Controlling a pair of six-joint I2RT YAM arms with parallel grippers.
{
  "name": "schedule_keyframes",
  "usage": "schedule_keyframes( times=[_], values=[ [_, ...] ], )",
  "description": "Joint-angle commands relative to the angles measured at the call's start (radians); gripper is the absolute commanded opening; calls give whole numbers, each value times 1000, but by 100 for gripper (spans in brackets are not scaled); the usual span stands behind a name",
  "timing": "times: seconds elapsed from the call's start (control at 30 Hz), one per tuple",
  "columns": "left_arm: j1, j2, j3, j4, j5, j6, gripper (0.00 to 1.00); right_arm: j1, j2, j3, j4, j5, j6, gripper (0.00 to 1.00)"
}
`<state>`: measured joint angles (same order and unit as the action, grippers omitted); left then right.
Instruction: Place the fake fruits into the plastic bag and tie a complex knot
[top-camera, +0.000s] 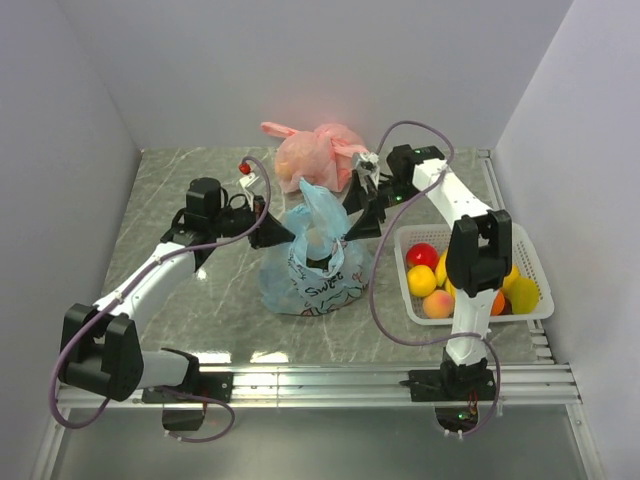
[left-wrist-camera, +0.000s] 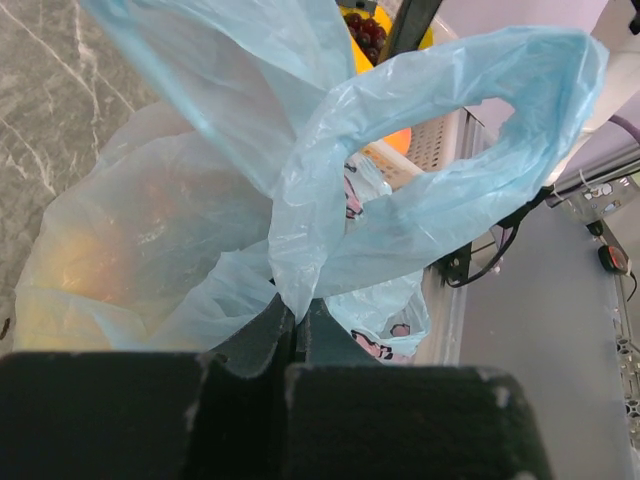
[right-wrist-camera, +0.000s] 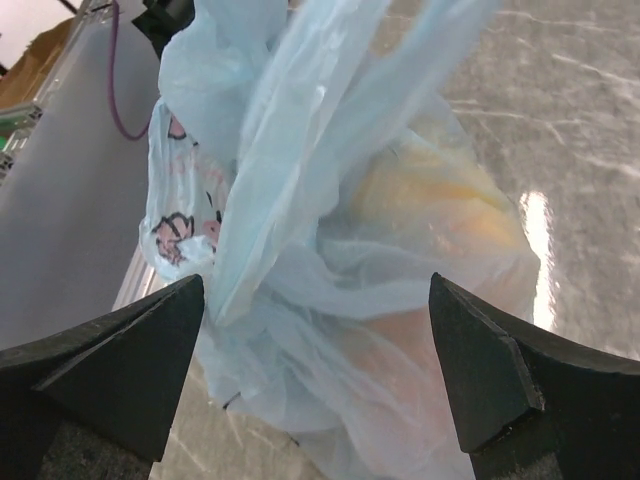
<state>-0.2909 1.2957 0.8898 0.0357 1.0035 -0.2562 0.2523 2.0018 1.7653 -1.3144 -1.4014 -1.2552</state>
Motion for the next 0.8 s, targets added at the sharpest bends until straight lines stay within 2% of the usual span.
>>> schedule_keyframes(
  times=[0.0,0.23,0.33,0.37,0.43,0.47,0.53,0.57,0.7,0.77],
  values=[
    [-7,10,54,10,33,11,1,53,15,34,-128,-56,-41,100],
    [-7,17,57,13,38,6,0,105,32,-39,-129,-74,-72,100],
    [-7,20,57,26,37,-3,1,117,32,-62,-131,-94,-73,83],
    [-7,22,58,30,40,-6,1,126,29,-64,-131,-102,-70,72],
    [-7,22,58,35,29,-12,1,134,15,-79,-131,-123,-55,59],
    [-5,19,60,36,26,-17,1,140,9,-86,-129,-131,-53,27],
    [-5,8,60,41,14,-18,0,136,-15,-110,-128,-137,-38,4],
    [-5,-12,54,40,9,-18,1,133,-21,-116,-128,-134,-26,0],
    [-5,-70,47,-3,3,49,1,122,-112,-167,-129,-128,43,0],
    [-8,-81,57,-75,9,113,1,125,-141,-187,-128,-119,71,0]
  ],
)
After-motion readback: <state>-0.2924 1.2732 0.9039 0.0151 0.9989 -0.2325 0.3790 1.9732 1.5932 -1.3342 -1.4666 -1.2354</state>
